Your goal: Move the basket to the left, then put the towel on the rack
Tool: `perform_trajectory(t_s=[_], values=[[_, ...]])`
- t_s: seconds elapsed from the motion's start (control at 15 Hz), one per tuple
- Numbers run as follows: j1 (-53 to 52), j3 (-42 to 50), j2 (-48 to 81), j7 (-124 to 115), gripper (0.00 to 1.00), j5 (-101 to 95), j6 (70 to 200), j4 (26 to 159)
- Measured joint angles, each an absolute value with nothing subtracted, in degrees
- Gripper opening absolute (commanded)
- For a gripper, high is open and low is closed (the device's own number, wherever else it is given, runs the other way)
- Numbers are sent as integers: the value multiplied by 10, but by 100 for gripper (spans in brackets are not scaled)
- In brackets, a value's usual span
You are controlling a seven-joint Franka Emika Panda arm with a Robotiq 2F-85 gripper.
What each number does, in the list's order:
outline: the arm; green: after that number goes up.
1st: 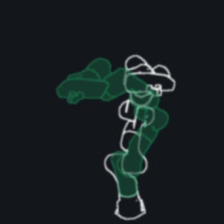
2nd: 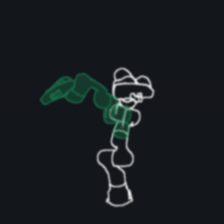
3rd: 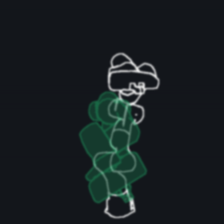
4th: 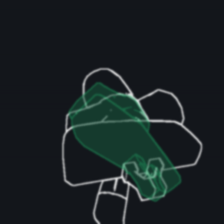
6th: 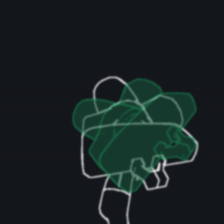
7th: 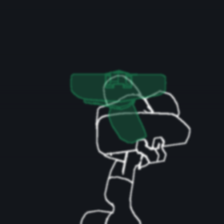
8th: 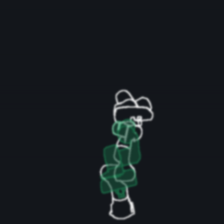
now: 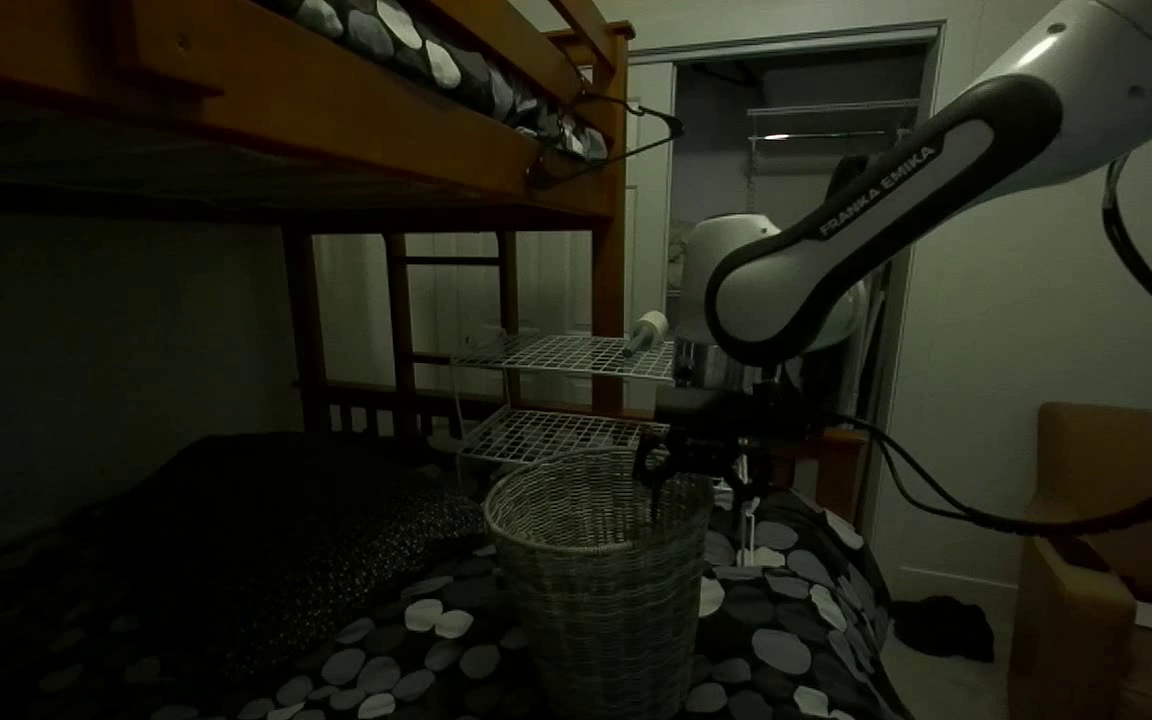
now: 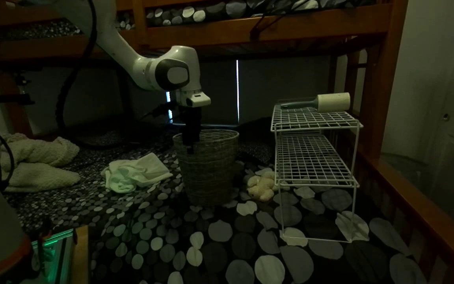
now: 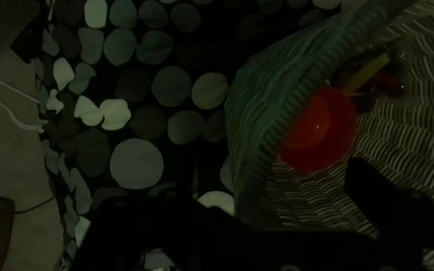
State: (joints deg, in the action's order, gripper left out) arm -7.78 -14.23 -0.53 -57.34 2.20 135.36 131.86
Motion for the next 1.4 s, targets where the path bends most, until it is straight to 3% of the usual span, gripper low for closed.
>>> perform_trajectory(t_s=[0.07, 0.6, 0.73, 1.4], values=[[-80, -141, 13, -577, 73, 22, 1358, 1318], [-97, -126, 34, -610, 11, 6, 1359, 1298], [-101, -125, 26, -623, 0, -15, 1359, 1297], [-170, -178, 17, -569, 0, 66, 1490, 1270]])
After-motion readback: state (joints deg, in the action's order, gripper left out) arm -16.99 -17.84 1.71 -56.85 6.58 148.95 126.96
